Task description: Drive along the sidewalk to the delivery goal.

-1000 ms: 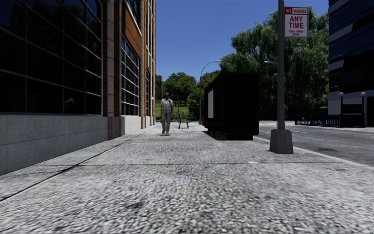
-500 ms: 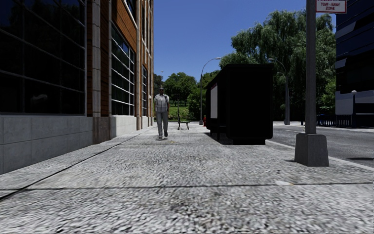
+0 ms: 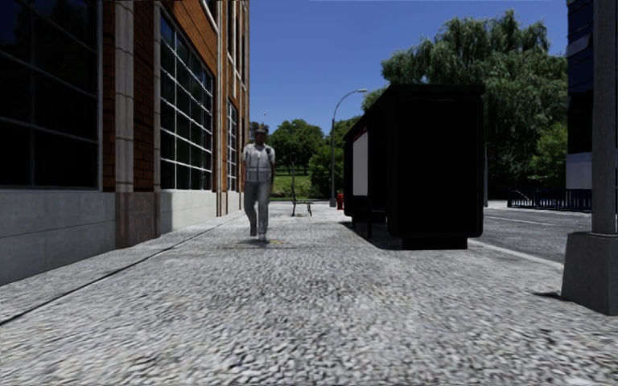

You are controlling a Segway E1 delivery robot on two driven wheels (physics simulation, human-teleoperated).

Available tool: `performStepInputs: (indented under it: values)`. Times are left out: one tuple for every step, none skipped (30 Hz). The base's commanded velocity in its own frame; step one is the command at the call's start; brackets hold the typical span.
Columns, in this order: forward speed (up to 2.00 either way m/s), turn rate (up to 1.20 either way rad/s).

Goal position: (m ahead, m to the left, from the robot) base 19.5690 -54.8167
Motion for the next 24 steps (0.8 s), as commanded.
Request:
performStepInputs:
  values:
    - [2.00, -0.25]
    - [2.00, -0.28]
    - [2.00, -0.32]
    - [2.00, -0.32]
    - [2.00, -0.37]
    - [2.00, -0.39]
    - [2.00, -0.39]
    - [2.00, -0.39]
    - [2.00, -0.39]
    - [2.00, -0.39]
    - [2.00, -0.39]
    - [2.00, -0.32]
    - [2.00, -0.32]
    - [2.00, -0.12]
    - [2.00, -0.07]
    - [2.00, -0.06]
    - [2.00, -0.06]
    - [2.00, -0.06]
    - [2.00, -0.03]
    - [2.00, 0.00]
    - [2.00, 0.00]
    - [2.00, 0.00]
    - [2.00, 0.00]
    - [2.00, 0.00]
